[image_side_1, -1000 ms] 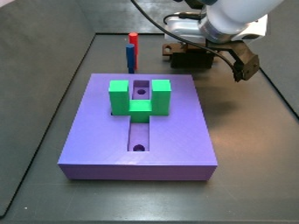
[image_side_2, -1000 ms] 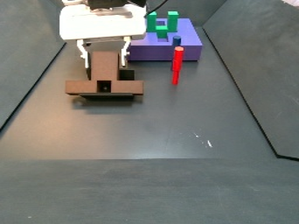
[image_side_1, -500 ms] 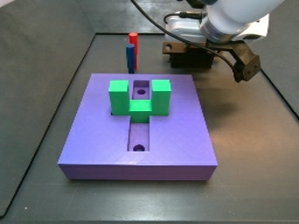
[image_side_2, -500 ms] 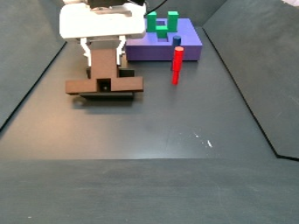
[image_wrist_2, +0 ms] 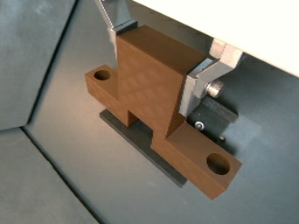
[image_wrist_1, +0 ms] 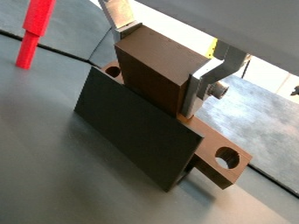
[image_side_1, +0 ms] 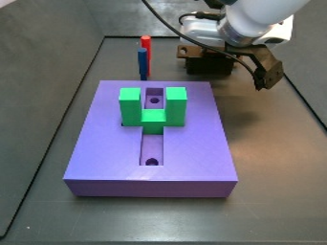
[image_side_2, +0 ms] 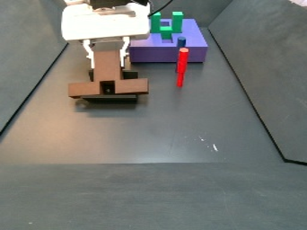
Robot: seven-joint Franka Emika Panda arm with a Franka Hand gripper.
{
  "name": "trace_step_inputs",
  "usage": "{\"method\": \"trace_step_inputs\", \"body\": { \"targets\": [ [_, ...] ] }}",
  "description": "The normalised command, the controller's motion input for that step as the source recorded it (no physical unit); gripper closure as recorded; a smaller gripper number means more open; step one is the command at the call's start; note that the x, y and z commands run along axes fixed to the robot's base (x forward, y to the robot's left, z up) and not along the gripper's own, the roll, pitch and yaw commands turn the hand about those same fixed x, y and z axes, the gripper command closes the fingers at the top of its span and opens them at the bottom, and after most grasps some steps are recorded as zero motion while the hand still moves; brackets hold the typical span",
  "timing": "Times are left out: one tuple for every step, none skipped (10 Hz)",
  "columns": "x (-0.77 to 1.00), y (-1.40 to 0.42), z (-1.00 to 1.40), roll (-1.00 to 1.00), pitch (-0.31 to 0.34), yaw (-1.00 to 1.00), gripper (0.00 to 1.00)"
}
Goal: Pick up the brown object. Move up. Place the brown object on the fixture. Regrasp the brown object. Move to above the board. Insert the brown object.
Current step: Regrasp the brown object, then move to above the board.
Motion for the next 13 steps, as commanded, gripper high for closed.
{"method": "trace_step_inputs", "body": {
  "targets": [
    [0.00, 0.00, 0.00, 0.00, 0.000, 0.00, 1.00],
    [0.00, 0.00, 0.00, 0.00, 0.000, 0.00, 1.00],
    [0.00, 0.00, 0.00, 0.00, 0.000, 0.00, 1.00],
    [0.00, 0.00, 0.00, 0.00, 0.000, 0.00, 1.00],
    [0.00, 0.00, 0.00, 0.00, 0.000, 0.00, 1.00],
    [0.00, 0.00, 0.00, 0.00, 0.000, 0.00, 1.00],
    [0.00, 0.00, 1.40, 0.00, 0.000, 0.00, 1.00],
    [-0.01, 0.01, 1.40, 0.01, 0.006, -0.03, 1.00],
    [-0.03, 0.01, 1.40, -0.05, -0.012, -0.03, 1.00],
    [-0.04, 0.03, 1.40, -0.03, -0.007, -0.02, 1.00],
    [-0.02, 0.01, 1.40, -0.01, 0.031, -0.02, 1.00],
    [-0.03, 0.01, 1.40, -0.01, 0.042, -0.02, 1.00],
    [-0.02, 0.01, 1.40, -0.02, 0.051, -0.01, 1.00]
  ]
}}
